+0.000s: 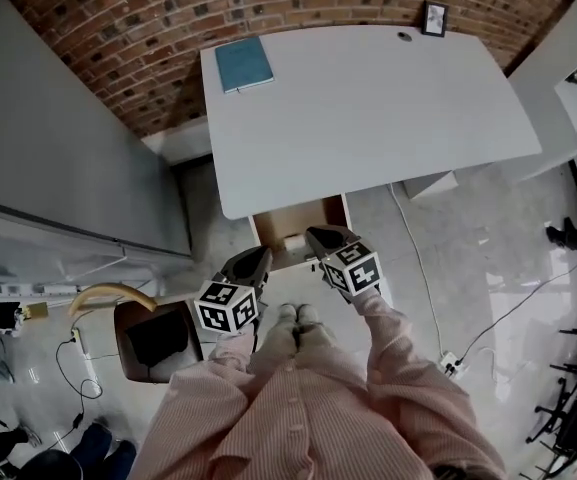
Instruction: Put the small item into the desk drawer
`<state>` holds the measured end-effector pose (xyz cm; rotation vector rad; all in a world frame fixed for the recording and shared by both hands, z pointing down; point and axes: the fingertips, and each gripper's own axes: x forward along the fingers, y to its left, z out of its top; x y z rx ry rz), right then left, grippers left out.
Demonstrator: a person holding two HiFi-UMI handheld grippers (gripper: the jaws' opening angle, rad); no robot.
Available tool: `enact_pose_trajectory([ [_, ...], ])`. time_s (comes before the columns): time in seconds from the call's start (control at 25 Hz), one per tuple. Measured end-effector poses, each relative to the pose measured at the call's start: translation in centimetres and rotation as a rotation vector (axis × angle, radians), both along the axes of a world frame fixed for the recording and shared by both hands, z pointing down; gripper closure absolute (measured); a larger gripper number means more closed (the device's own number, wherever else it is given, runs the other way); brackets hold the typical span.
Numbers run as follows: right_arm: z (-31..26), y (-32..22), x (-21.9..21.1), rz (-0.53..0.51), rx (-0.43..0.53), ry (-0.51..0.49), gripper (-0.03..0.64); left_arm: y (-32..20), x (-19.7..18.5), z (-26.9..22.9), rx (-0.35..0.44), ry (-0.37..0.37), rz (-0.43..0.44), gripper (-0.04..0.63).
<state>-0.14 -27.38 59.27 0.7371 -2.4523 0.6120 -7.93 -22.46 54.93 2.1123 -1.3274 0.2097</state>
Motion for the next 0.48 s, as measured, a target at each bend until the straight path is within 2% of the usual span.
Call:
enact_pose_trajectory([
  [0.28, -6.4, 0.4, 0.2, 0.057, 0.073, -0.159, 0.611, -0.4, -2.0, -4.8, 0.115, -0.021, -0.036, 0.597],
  [0.48, -10.0, 0.5, 1.1, 0.135, 0.117, -0.253, 0.611, -0.3, -2.6, -7.8, 0.182, -0.032, -0.062, 0.597],
])
